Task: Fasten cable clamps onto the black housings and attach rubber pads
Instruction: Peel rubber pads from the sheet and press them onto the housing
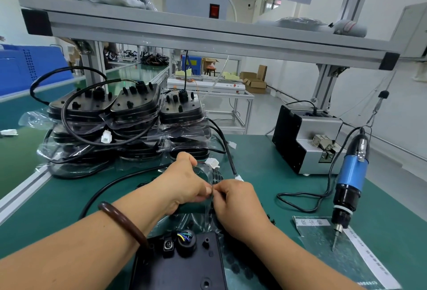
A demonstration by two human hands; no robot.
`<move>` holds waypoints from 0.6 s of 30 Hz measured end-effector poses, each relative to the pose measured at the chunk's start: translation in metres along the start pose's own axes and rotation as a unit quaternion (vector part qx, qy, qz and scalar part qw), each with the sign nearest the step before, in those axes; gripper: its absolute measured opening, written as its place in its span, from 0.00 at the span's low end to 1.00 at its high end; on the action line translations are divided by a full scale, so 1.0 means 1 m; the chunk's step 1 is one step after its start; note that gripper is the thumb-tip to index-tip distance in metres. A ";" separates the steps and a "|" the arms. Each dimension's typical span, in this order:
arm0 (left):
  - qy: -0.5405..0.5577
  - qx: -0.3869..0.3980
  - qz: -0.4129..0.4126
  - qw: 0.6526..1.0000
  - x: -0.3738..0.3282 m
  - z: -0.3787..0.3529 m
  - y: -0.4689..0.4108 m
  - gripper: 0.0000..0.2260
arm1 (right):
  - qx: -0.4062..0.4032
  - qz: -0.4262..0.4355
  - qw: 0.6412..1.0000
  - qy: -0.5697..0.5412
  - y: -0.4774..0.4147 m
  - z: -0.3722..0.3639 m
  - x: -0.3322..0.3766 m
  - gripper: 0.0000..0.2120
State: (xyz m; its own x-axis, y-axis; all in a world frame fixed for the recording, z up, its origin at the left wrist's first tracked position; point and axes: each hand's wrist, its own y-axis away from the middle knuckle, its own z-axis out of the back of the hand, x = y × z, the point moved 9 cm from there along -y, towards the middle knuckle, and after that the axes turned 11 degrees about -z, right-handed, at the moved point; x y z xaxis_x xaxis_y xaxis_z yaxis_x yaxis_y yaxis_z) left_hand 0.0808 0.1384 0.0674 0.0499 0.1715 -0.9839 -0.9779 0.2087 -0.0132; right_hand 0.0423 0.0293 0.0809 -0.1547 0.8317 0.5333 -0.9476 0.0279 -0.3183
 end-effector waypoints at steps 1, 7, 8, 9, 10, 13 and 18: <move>0.003 -0.001 0.002 1.000 0.000 0.000 0.000 0.28 | -0.001 -0.005 1.000 -0.006 -0.001 0.000 -0.001 0.11; 0.032 -0.016 0.020 0.999 0.007 0.003 0.001 0.28 | -0.012 -0.054 0.996 -0.074 -0.003 0.002 -0.015 0.08; 0.036 -0.020 0.024 0.999 0.007 0.004 0.003 0.28 | -0.011 -0.064 0.994 -0.090 -0.004 0.002 -0.018 0.07; 0.039 -0.024 0.030 0.999 0.008 0.004 0.004 0.28 | -0.012 -0.073 0.992 -0.105 -0.005 0.002 -0.021 0.08; 0.036 -0.026 0.039 0.998 0.009 0.006 0.005 0.28 | -0.015 -0.082 0.989 -0.118 -0.006 0.003 -0.024 0.09; -0.058 -0.037 0.047 0.997 0.004 0.021 0.011 0.26 | -0.024 -0.109 0.984 -0.142 -0.007 0.006 -0.031 0.15; -0.246 -0.039 -0.081 0.965 -0.029 0.029 0.021 0.19 | -0.052 -0.094 0.984 -0.140 -0.006 0.010 -0.025 0.13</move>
State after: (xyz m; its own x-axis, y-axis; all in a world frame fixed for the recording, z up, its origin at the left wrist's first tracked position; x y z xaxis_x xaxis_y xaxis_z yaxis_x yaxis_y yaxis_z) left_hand 0.0650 0.1657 0.1008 0.2746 0.5830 -0.7646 -0.9606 0.2018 -0.1911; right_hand 0.0495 0.0029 0.0774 -0.0647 0.6216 0.7807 -0.9351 0.2354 -0.2649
